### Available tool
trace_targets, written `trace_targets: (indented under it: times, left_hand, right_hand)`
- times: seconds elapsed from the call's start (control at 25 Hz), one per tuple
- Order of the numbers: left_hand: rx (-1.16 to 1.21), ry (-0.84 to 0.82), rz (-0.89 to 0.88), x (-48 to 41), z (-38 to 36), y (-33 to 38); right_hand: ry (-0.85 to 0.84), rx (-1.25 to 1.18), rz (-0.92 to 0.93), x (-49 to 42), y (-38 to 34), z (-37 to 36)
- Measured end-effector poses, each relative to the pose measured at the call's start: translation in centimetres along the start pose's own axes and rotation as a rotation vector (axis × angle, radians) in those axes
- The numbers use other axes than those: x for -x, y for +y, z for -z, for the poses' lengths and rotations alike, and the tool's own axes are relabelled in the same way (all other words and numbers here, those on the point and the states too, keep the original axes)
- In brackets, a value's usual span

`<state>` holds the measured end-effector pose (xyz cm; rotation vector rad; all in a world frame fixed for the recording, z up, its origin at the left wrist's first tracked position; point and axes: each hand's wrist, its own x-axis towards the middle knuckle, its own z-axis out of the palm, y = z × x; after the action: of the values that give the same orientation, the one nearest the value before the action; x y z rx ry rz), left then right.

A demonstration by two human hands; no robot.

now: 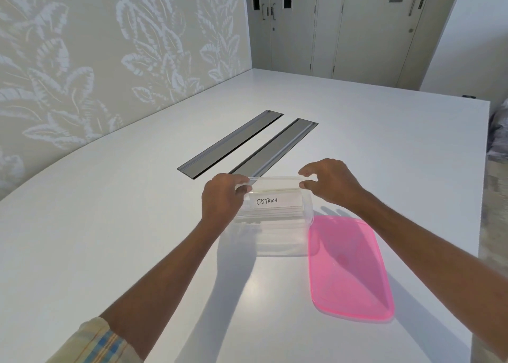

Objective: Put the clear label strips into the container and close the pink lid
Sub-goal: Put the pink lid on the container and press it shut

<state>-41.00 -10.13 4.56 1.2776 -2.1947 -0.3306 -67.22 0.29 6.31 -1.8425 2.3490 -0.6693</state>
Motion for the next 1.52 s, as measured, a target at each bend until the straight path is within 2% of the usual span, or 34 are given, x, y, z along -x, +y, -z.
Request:
trace_targets:
  times: [0.08,0.16,0.32,0.48,0.76,0.96,1.12,1.24,1.4,1.52]
  left_hand:
    - [0.104,0.111,-0.068,2.5,-0.1,2.0]
    - [0.216,0.106,-0.113,5.5,-0.7,3.9]
    - [0.300,-0.115,-0.190,11.1,-3.3,7.0]
    - [0.305,-0.340,-0.186,15.2,-5.7,9.5]
    - [0.206,-0.469,-0.261,19.4,-8.0,11.3]
    - [0.150,-0.470,-0.352,20.8,-8.2,11.1]
    - [0.092,-0.429,-0.500,21.6,-8.0,10.5]
    - [0.037,-0.365,-0.642,22.3,-7.9,10.2]
    - [0.091,-0.253,-0.660,22.7,-7.0,10.1]
    - [0.139,-0.126,-0.671,22.3,-5.5,10.6]
  right_hand:
    - [0.050,-0.052,-0.066,2.0,0.5,0.9]
    - [0.075,-0.091,-0.147,4.4,1.1,1.6]
    - [0.086,-0.125,-0.292,9.9,2.8,2.1]
    - [0.083,-0.101,-0.469,14.9,5.3,0.5]
    - [0.029,-0.102,-0.713,21.1,6.7,-3.9]
    - [0.070,-0.205,-0.784,22.0,5.9,-3.8]
    - [0.121,-0.197,-0.721,22.5,5.5,-3.1]
    - [0.098,-0.296,-0.716,22.4,4.4,-1.5]
    - [0.123,-0.395,-0.686,21.7,2.2,1.1]
    - [0.212,-0.415,-0.677,21.1,1.7,2.2]
